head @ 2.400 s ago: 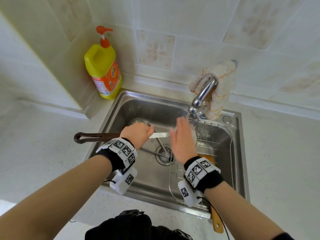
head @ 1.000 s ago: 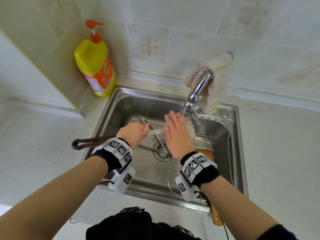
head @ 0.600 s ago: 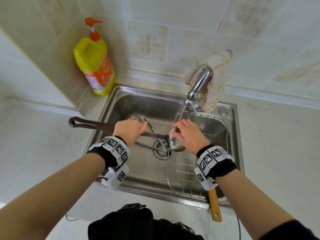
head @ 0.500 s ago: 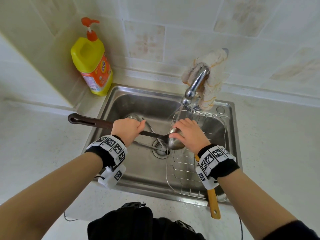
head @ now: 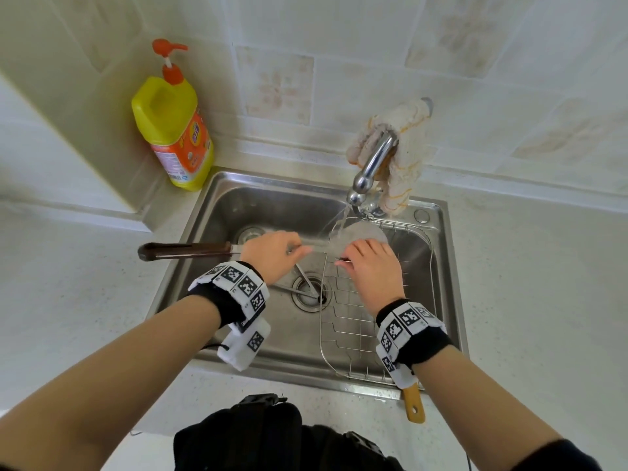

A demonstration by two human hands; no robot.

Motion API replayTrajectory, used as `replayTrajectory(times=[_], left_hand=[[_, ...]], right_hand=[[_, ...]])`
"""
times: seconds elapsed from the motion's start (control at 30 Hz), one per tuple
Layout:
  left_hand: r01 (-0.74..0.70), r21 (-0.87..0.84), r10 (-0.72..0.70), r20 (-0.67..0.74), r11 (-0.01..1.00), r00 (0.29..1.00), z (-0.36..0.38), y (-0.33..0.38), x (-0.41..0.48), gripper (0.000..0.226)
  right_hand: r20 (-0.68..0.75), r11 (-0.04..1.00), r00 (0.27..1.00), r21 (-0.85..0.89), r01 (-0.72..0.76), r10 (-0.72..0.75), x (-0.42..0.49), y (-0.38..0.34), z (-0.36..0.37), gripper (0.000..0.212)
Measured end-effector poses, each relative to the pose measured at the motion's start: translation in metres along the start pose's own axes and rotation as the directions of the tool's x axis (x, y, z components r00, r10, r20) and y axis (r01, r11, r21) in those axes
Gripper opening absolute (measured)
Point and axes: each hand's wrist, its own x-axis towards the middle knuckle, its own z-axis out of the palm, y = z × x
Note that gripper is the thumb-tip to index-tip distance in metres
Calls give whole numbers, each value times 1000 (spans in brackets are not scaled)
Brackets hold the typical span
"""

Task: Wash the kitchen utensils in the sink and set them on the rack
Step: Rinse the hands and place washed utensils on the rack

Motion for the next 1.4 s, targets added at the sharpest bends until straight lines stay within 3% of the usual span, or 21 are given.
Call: replayTrajectory(times=[0.1,0.23,0.4,0.5,0.63,0.73,0.87,0.97,1.0,1.1,1.13,1.23,1.33,1.4], left_hand=[[2,56,4,-106,998,994,-4,0,3,38],[-60,187,87,-143,981,986,-8,4,3,41],[-99,261,140,-143,960,980,-11,7,6,44],[-95,276,135,-129,956,982,-11,6,6,45],[-71,284,114,-137,956,984,-13,5,7,43],[-77,276,112,-114,958,987,-14,5,6,41],[-75,290,104,-87,954,991,-15,9,10,42],[-70,288,98,-84,955,992,-14,13,9,44],[-71,288,100,-87,955,991,-13,14,9,44],[-61,294,95,-100,954,990,-13,17,10,44],[-58,294,91,-101,954,991,-14,17,10,44],[-57,277,88,-98,959,991,-13,17,9,44],[-41,255,72,-114,966,991,-11,18,7,43],[-13,252,48,-132,968,990,-11,19,5,42]], right_hand=[[3,999,999,-24,-33,33,0,5,12,38],[318,984,932,-100,-149,173,11,4,13,75],[438,999,899,23,-27,15,12,-15,19,80],[439,993,891,-78,-92,117,12,-6,19,80],[437,997,898,-79,-15,48,11,-11,18,85],[458,977,863,-79,-198,212,11,9,11,86],[438,998,898,-58,-13,37,0,-3,11,82],[452,973,862,-89,-211,228,10,3,7,86],[453,972,860,-90,-216,234,12,2,8,86],[449,996,890,-69,-48,74,7,-7,12,83],[458,996,887,-81,-35,68,7,-3,11,83],[465,970,852,-98,-222,242,9,13,2,87],[429,997,901,-68,-45,70,0,-4,2,85],[432,997,899,-57,-46,66,-3,-4,4,85]])
